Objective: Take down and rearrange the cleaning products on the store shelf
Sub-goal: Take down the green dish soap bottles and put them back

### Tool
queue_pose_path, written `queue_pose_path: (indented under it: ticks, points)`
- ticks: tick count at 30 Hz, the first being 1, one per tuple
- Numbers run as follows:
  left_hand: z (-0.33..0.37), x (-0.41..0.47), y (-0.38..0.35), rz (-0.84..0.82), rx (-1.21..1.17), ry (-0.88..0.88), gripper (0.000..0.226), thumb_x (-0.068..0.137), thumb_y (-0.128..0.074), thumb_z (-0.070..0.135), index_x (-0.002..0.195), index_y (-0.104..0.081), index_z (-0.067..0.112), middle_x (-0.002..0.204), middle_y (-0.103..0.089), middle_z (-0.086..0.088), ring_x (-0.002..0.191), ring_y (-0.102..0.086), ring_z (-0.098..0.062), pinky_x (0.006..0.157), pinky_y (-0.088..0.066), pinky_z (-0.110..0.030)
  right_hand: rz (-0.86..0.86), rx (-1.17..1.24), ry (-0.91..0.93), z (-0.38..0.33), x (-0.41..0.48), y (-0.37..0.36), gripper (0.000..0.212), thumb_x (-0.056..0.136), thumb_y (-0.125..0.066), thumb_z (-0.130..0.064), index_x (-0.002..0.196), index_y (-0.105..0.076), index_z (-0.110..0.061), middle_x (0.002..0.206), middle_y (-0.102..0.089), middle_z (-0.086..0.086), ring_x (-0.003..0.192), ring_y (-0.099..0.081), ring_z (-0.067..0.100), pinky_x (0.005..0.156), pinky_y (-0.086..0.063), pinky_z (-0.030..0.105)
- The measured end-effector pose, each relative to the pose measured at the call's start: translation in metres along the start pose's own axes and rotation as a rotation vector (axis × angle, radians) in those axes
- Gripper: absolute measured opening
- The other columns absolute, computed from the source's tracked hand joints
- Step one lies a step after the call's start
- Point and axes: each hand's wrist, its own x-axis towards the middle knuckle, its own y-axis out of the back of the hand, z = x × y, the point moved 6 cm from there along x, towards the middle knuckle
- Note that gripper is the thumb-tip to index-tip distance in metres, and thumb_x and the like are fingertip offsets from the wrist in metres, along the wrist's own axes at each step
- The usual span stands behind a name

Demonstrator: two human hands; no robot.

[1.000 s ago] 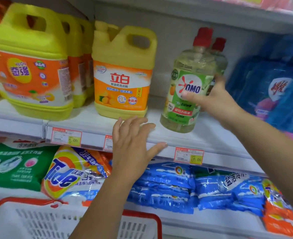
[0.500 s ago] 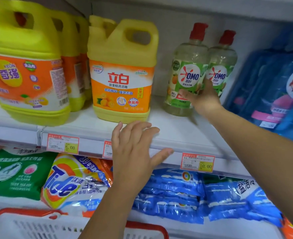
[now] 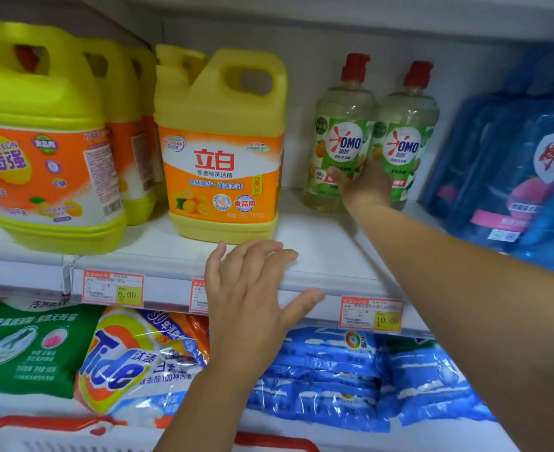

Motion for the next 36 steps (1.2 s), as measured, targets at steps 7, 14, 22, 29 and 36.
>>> queue_pose_path:
  ticks: [7,14,22,29,36]
  points:
    - [0.001,0.002,0.007,-0.102,-0.089,0.034,0.050,0.087,-0.043,0.067,0.119,-0.062,0.033,0.125,-0.056,0.011,0.126,-0.044,-0.013,0.120,-0.003,-0.037,-0.098,0.020,-0.020,-0.007,-0.047,0.034,0.051,0.095,-0.062,-0.042,0.131,-0.052,-0.008,0.122,-0.065,0.008,0.111,-0.061,0.029,0.083,-0.045,0.031]
    - [0.045,-0.022,0.025,-0.062,-0.176,-0.138,0.046,0.088,-0.056,0.036,0.130,-0.059,0.017,0.143,-0.048,-0.005,0.144,-0.028,-0.028,0.120,-0.020,-0.044,0.039,0.385,0.253,0.013,-0.156,0.147,0.016,0.095,-0.062,-0.018,0.109,-0.057,-0.024,0.093,-0.059,-0.018,0.084,-0.057,-0.011,0.084,-0.044,0.009]
    - [0.123,-0.134,-0.030,-0.617,-0.312,-0.339,0.049,0.089,-0.051,0.042,0.129,-0.060,0.016,0.142,-0.052,-0.005,0.138,-0.040,-0.023,0.117,-0.023,-0.026,-0.429,0.344,-0.008,0.132,-0.252,0.169,0.019,0.094,-0.064,-0.013,0.096,-0.059,-0.031,0.088,-0.064,0.006,0.080,-0.066,0.028,0.075,-0.055,0.047]
    - [0.065,-0.229,-0.056,-0.858,-0.070,-0.297,0.056,0.090,-0.044,0.052,0.136,-0.056,0.021,0.150,-0.046,-0.005,0.145,-0.029,-0.018,0.117,-0.031,-0.044,-1.125,-0.497,0.084,0.184,-0.333,0.118,0.045,0.091,-0.058,-0.057,0.126,-0.055,-0.030,0.115,-0.065,0.001,0.103,-0.061,0.016,0.088,-0.042,0.025]
    - [0.066,-0.223,-0.057,-1.030,-0.072,-0.204,0.089,0.079,-0.019,0.073,0.152,-0.033,0.024,0.163,-0.016,0.004,0.151,-0.001,-0.011,0.124,-0.003,-0.032,-1.029,-0.739,0.031,0.196,-0.346,0.089,0.027,0.078,-0.066,-0.047,0.100,-0.061,-0.032,0.101,-0.066,-0.007,0.100,-0.062,0.017,0.080,-0.050,0.029]
